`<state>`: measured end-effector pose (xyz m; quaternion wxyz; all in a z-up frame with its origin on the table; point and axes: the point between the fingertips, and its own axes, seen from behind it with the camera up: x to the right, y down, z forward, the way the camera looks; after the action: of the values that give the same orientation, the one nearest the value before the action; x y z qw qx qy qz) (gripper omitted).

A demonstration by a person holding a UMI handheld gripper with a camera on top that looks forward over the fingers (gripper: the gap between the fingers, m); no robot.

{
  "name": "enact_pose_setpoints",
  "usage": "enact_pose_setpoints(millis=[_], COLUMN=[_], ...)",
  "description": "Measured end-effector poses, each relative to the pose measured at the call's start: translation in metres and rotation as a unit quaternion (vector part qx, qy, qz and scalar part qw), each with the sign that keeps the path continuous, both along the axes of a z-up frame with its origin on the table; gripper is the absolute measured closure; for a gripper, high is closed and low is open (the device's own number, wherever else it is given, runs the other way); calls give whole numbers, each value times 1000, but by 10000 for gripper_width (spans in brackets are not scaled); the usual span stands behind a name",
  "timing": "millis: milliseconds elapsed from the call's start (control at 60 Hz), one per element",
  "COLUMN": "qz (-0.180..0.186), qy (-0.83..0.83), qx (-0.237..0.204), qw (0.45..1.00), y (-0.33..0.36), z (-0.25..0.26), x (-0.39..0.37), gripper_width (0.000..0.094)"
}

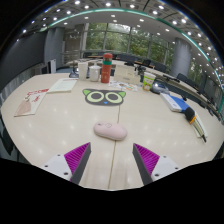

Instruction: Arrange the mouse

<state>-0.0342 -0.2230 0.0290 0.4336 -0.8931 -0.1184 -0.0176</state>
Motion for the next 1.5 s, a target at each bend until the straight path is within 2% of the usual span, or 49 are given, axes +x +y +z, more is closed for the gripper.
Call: enact_pose_setpoints(millis=[317,667,817,917,1033,1133,1300,1433,1500], qz=[-3,4,0,-6,-14,-26,-52,-70,-85], qy=[0,-1,10,25,49,39,29,27,39], qx=[-24,-21,-20,-21,-27,-29,-45,-45,-24], qw=[1000,1000,1000,999,998,998,997,996,995], y=[63,118,139,147,153,154,155,160,171], z=[-34,-36,-38,-40,-42,-42,-41,-24,3], x=[12,15,13,11,4,4,2,-8,-15], gripper_width=[82,87,129,217,446,478,582,587,587])
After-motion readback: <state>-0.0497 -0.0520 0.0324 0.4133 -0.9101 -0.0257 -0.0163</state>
